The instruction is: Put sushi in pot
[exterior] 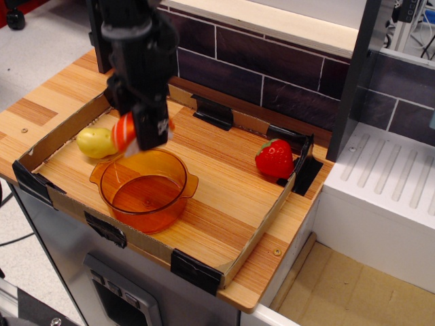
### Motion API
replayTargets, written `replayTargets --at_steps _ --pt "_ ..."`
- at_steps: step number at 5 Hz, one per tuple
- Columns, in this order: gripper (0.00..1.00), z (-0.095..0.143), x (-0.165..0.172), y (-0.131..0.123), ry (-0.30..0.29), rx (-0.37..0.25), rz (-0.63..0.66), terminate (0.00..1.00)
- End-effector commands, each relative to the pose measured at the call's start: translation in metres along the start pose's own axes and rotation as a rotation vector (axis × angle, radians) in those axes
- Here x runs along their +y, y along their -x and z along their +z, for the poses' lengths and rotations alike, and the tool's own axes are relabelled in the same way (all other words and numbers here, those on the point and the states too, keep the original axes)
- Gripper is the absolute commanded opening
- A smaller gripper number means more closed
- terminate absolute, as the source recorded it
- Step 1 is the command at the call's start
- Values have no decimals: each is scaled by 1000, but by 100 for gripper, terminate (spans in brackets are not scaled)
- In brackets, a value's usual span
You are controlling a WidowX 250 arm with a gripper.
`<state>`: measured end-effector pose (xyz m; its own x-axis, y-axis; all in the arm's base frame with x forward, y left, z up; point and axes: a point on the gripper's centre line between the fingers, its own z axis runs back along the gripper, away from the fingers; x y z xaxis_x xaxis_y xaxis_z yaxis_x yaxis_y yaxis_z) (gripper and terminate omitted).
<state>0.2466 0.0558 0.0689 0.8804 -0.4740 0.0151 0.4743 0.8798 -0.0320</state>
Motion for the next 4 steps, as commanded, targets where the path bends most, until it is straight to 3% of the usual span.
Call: replayTargets --at_steps 1,2,4 --pt "0 -8 -18 10 -75 -3 -53 0" --pt "100 -15 -16 7 -97 13 -26 0" --pt "100 -6 -9 -7 -93 -1 23 0"
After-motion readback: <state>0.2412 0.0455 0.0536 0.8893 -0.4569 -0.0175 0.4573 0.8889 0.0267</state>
